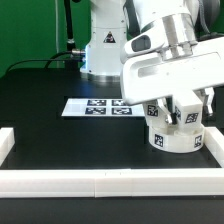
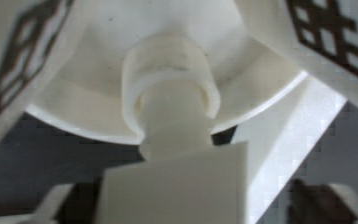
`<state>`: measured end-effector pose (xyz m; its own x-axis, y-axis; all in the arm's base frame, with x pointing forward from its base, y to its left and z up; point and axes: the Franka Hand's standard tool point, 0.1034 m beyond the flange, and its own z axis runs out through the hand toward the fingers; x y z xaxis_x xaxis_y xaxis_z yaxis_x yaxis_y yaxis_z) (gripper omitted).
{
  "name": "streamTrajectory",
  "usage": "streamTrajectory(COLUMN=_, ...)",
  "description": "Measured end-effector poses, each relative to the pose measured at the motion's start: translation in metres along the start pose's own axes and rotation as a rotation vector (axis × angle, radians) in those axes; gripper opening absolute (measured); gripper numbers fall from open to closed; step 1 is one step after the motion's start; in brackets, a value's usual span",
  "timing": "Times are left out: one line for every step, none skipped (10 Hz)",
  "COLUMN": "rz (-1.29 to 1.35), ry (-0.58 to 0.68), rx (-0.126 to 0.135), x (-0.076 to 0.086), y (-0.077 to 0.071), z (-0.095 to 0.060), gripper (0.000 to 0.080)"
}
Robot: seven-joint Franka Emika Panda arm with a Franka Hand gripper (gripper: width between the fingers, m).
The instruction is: Assemble stool
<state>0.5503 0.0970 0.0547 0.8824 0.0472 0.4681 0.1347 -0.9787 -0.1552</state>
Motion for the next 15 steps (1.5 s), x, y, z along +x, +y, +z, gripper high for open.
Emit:
streamTrajectory(rz=0.000, ry=0.000, rx=0.000, x=0.000, y=0.000, z=0.000, gripper=0.0602)
streamTrajectory(rz=0.000, ry=-0.001, rx=0.000, x=0.000, y=0.000, z=0.000, gripper=0.0602)
streamTrajectory(rz=0.000, ry=-0.001, rx=0.000, x=0.000, y=0.001, z=0.000, gripper=0.0640)
streamTrajectory(rz=0.000, ry=-0.001, rx=0.000, x=0.000, y=0.001, z=0.000, gripper=0.0647)
streamTrajectory(rz=-0.001, ry=-0.002, rx=-0.001, x=0.000, y=0.001, z=0.000, gripper=0.0647)
streamTrajectory(rz=-0.001, ry=-0.002, rx=-0.004, x=0.001, y=0.004, z=-0.001, gripper=0.0648)
streamTrajectory(rz=-0.003, ry=0.001, rx=-0.007, x=0.004, y=0.007, z=-0.004, gripper=0.0648)
streamTrajectory(rz=-0.010, ry=0.001, rx=-0.014, x=0.008, y=0.012, z=-0.008, gripper=0.0648)
streamTrajectory(rz=-0.017, ry=-0.004, rx=-0.028, x=0.023, y=0.028, z=-0.017, gripper=0.0648)
streamTrajectory(rz=-0.014, ry=0.010, rx=-0.035, x=0.025, y=0.032, z=-0.023, gripper=0.0648)
streamTrajectory(rz=-0.018, ry=-0.005, rx=-0.032, x=0.017, y=0.030, z=-0.022, gripper=0.0648)
streamTrajectory(rz=-0.018, ry=-0.004, rx=-0.037, x=0.020, y=0.032, z=-0.027, gripper=0.0648)
streamTrajectory(rz=-0.022, ry=-0.005, rx=-0.043, x=0.024, y=0.034, z=-0.035, gripper=0.0648)
streamTrajectory(rz=-0.030, ry=-0.016, rx=-0.043, x=0.029, y=0.031, z=-0.041, gripper=0.0648)
streamTrajectory(rz=-0.035, ry=-0.059, rx=-0.039, x=0.031, y=0.029, z=-0.047, gripper=0.0648)
